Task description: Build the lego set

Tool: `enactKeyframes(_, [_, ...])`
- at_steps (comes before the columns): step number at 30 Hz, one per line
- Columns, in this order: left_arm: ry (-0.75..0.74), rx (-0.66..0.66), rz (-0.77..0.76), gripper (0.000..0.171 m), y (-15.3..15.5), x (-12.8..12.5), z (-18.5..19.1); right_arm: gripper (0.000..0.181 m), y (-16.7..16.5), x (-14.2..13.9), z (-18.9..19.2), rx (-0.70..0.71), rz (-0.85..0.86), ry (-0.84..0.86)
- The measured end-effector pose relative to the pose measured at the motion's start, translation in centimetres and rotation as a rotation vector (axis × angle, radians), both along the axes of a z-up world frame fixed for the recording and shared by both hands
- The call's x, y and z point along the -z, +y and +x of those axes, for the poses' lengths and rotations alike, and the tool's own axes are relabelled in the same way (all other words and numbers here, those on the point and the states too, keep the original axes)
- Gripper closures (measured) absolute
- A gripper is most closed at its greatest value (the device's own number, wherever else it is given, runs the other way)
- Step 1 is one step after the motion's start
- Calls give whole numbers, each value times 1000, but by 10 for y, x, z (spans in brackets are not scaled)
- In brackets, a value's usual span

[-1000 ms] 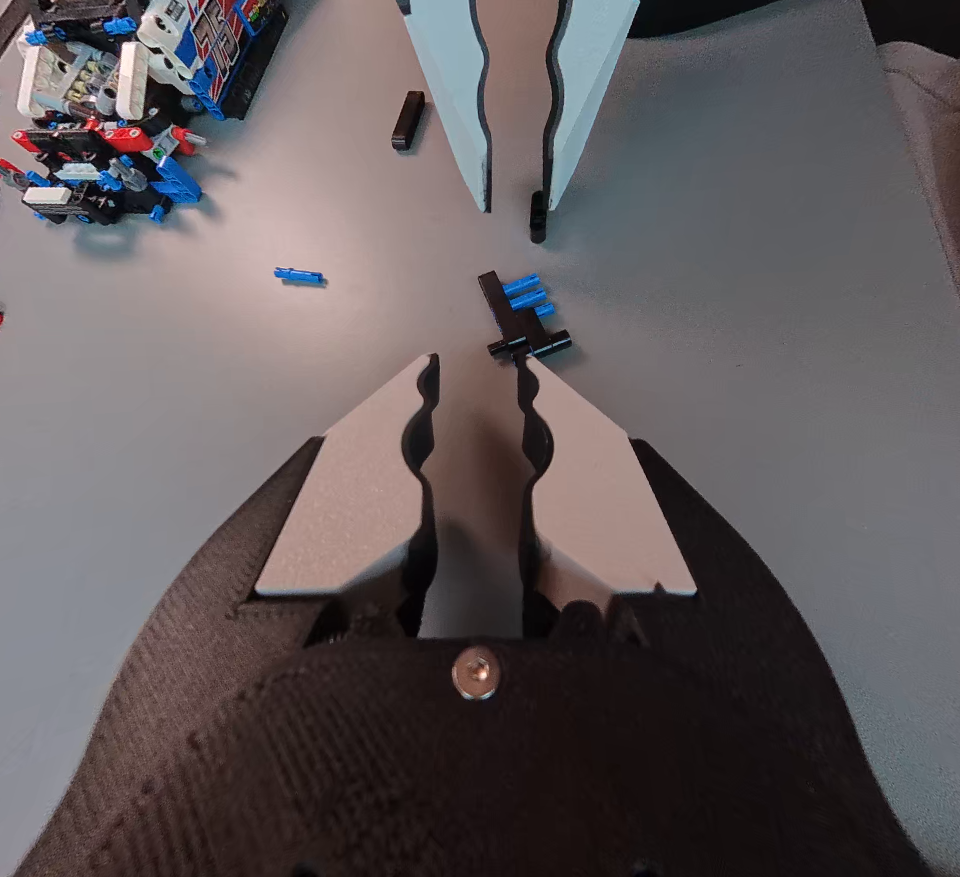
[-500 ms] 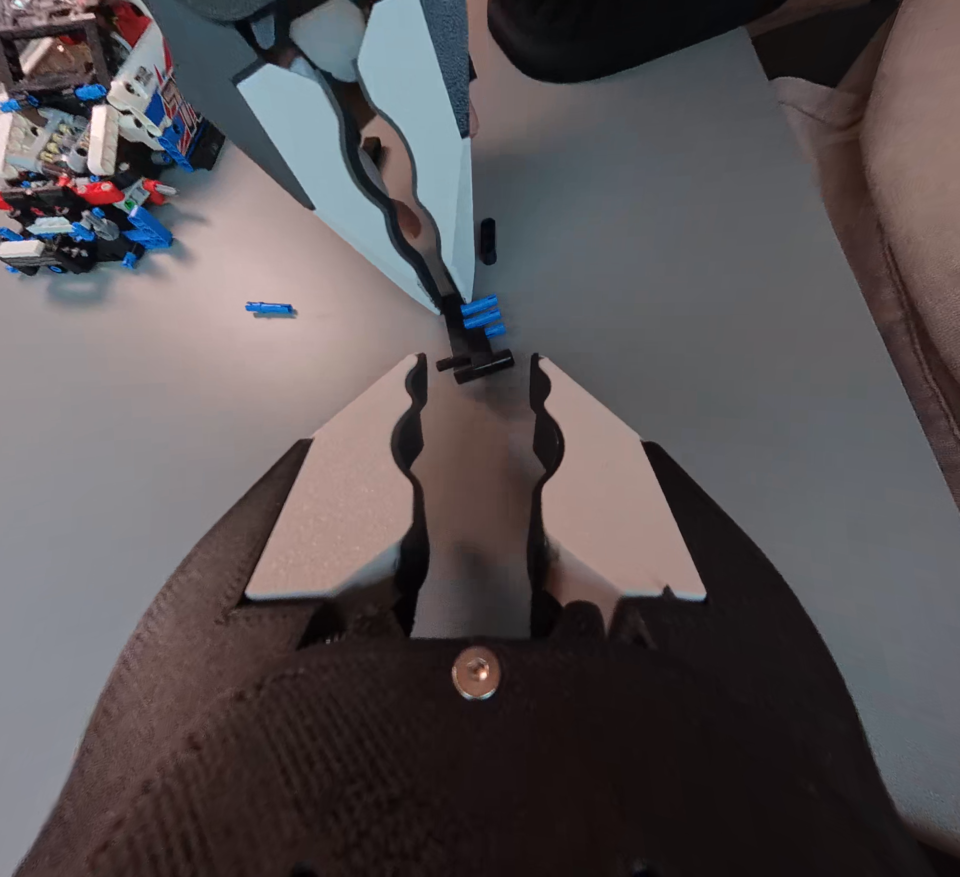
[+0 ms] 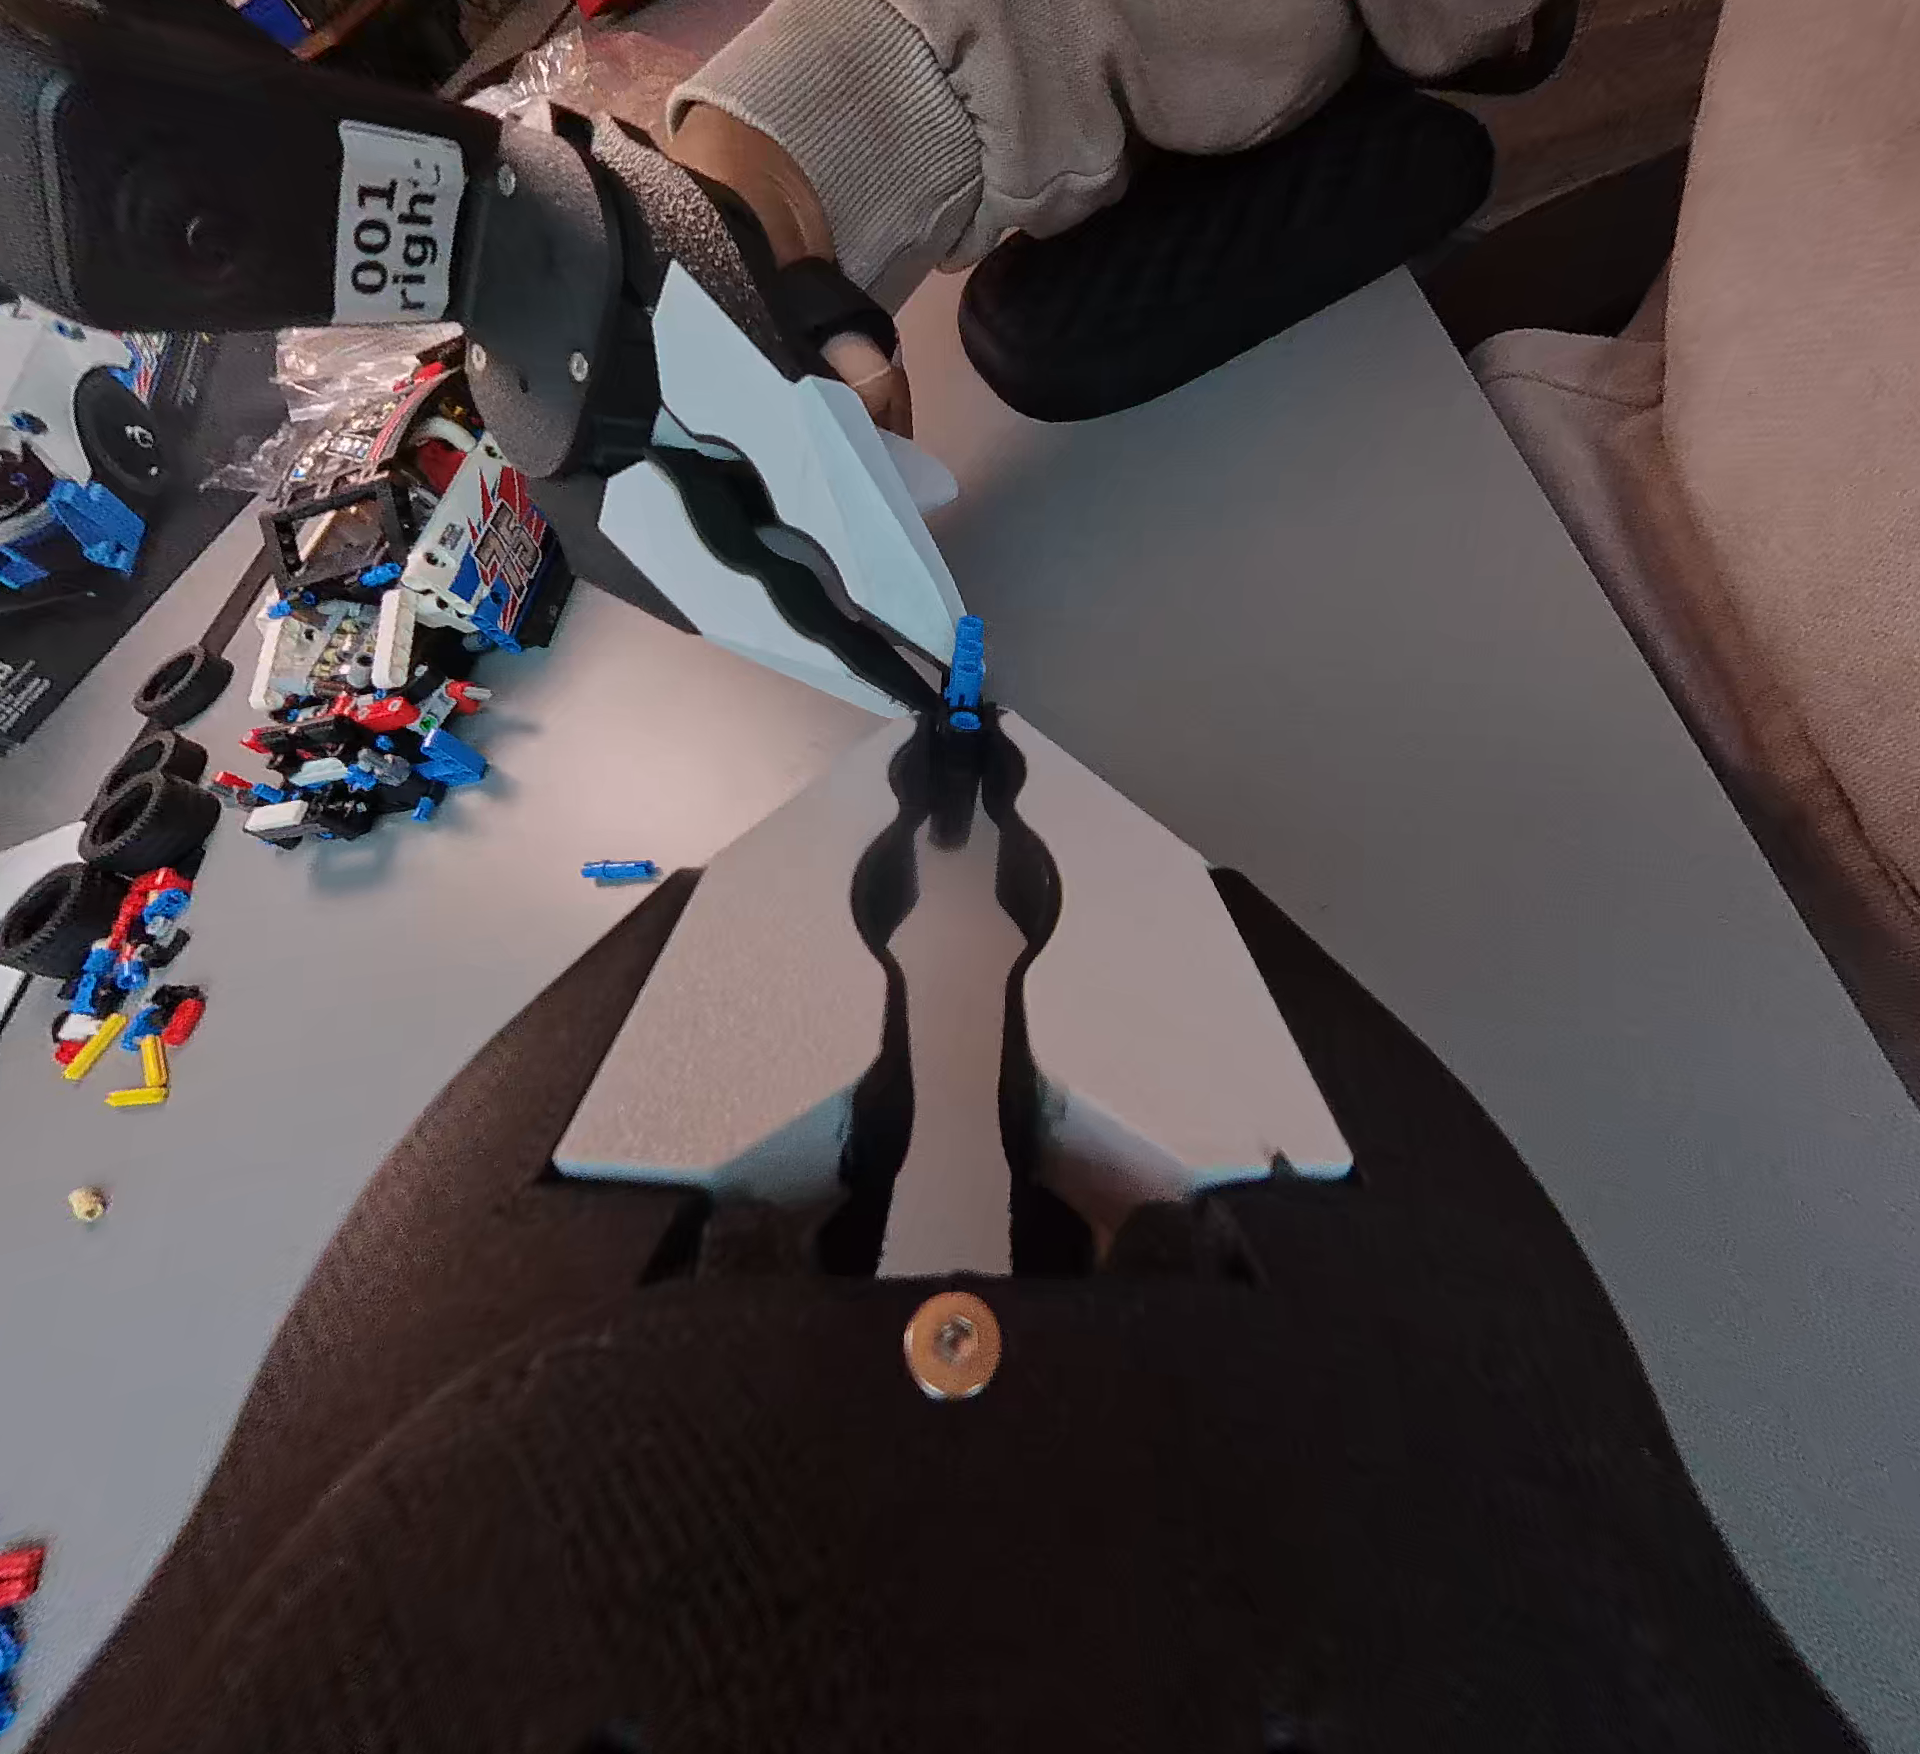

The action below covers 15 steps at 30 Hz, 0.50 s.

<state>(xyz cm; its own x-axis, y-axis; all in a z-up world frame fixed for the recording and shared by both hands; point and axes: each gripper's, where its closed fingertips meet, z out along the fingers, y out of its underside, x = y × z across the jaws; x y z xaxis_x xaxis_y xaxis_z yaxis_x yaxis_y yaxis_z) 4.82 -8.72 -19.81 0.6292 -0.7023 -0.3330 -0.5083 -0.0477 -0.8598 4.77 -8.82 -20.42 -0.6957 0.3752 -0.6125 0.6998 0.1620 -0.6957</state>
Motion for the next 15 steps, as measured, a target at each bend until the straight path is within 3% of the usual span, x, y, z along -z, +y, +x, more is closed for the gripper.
enactKeyframes(3, [-87, -45, -69, 166, 4, -2, -6, 174, 6, -3, -6, 69, 29, 79])
enactKeyframes(8, [-329, -54, -134, 166, 8, -19, -12, 162, 8, -23, -13, 158, 172, 413])
enactKeyframes(11, [-414, -21, -132, 166, 6, -28, -10, 168, 6, -29, -17, 202, 289, 586])
enactKeyframes(15, [-441, -12, -126, 166, 6, -30, -9, 176, 2, -33, -16, 208, 362, 676])
